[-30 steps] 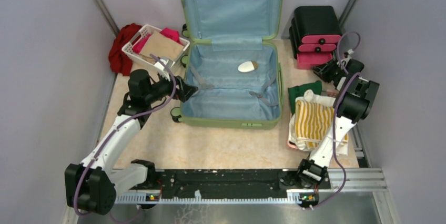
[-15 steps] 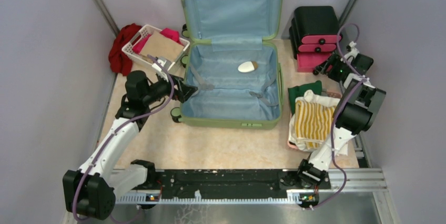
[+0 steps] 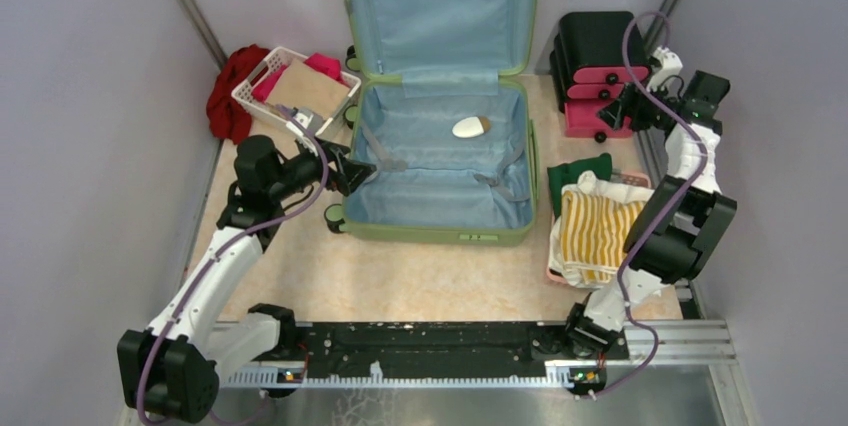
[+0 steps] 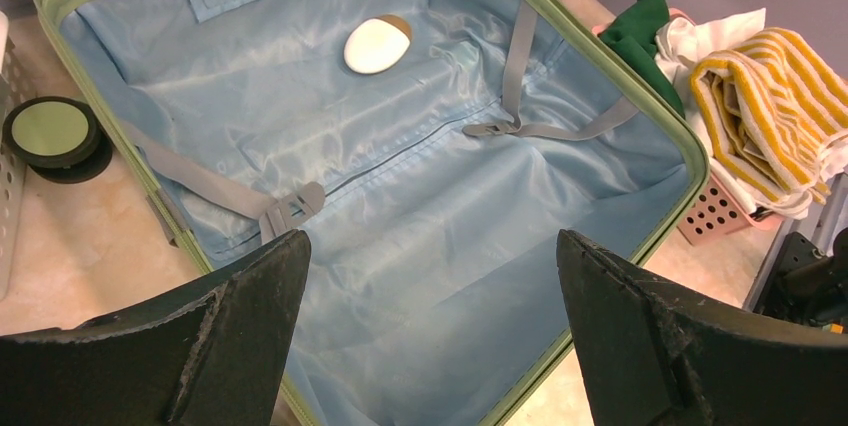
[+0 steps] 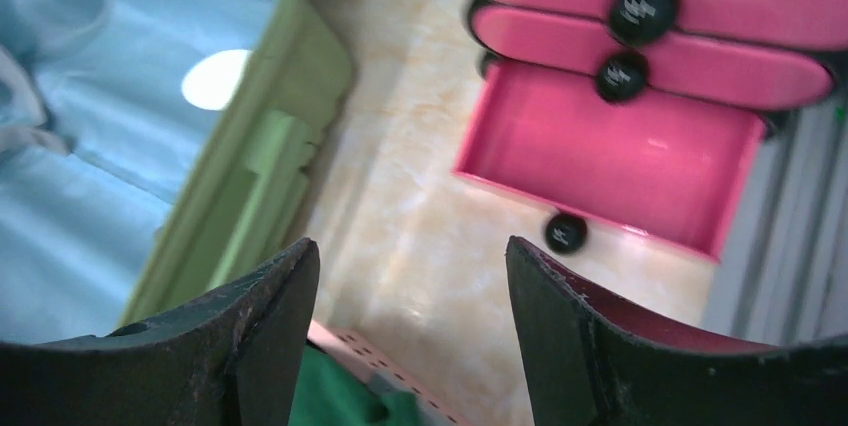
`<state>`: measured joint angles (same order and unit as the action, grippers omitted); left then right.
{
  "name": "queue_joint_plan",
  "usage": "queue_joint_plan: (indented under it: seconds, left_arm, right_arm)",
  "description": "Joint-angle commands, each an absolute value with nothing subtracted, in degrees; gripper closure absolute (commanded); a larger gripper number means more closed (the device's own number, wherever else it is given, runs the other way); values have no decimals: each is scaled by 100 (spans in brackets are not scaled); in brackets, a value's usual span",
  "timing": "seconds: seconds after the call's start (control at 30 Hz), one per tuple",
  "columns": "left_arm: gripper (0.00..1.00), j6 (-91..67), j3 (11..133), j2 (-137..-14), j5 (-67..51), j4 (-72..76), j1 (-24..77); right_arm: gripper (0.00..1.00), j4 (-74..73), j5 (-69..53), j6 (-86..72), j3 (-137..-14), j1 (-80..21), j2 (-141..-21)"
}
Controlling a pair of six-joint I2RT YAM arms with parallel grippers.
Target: Open, take out, and arrange the luggage
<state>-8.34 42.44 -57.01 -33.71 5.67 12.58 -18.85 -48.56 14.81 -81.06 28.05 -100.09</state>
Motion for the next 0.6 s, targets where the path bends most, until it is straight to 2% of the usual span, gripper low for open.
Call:
queue_joint_plan:
  seconds: [0.0, 0.3, 0.57]
  left_arm:
    - [1, -896, 4256, -5573, -3516, 805, 1222]
    - [1, -931, 4246, -5621, -3522, 828, 1222]
    - [1, -940, 4231, -5601, -3521, 844, 1222]
  right_arm:
    - [32, -2389, -5501, 1892, -8508, 2261, -9377]
    - [32, -2329, -5416, 1712, -8516, 617, -9112]
    - [32, -2635, -4565, 2538, -8721, -693, -9430]
